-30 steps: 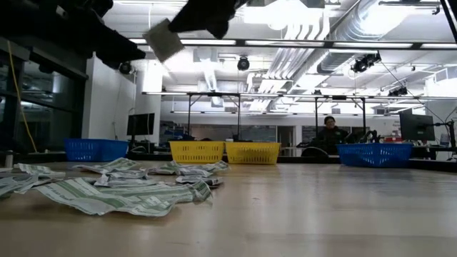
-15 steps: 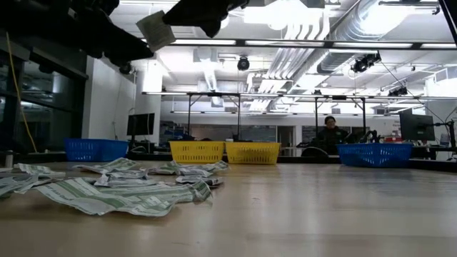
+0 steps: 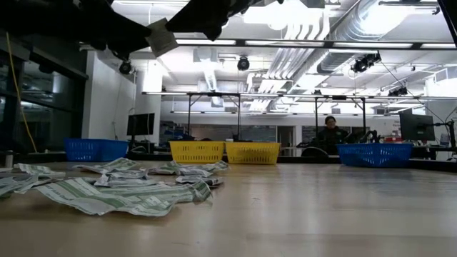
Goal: Pick & Place First Aid Supplies
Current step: Put the blue alcohol pad into the left blue bin
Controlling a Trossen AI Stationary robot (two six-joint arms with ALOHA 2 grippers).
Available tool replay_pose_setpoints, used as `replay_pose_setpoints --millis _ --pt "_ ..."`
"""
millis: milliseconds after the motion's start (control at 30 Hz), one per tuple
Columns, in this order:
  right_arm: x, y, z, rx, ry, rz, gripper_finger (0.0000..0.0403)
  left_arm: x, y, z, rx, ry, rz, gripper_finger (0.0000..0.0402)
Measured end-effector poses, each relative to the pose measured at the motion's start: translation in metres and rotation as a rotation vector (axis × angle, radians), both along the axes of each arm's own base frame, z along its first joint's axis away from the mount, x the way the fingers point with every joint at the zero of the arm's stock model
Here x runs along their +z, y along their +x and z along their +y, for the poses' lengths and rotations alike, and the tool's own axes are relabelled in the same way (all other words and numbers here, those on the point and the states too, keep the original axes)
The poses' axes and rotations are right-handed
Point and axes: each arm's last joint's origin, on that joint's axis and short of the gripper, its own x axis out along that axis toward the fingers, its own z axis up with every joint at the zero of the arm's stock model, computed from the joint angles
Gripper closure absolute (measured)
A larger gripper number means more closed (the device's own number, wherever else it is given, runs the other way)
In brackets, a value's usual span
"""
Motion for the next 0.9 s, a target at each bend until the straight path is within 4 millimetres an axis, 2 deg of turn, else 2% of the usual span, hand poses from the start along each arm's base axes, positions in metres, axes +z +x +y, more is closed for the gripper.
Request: replay_pose_setpoints --millis 167,433,733,900 --pt "0.0028 0.0015 -0.0020 0.013 0.005 -0.034 0.0403 0.0005 0.0001 0.0005 0.018 0.001 -0.006 0.0264" --pt "0.0038 0.0022 -0.0028 0.028 -0.003 -0.051 0.0403 0.0010 0.0001 0.0021 0.073 0.010 -0.010 0.0389" --pt "0.0037 0.0023 -0.0038 0.020 -0.035 -0.056 0.0399 0.0005 0.0000 0.0021 0.072 0.022 -0.004 0.0399" --pt "0.0050 0.0016 -0.0051 0.007 -0.061 -0.059 0.0358 -0.0003 0.0000 0.0021 0.070 0.023 0.004 0.0400"
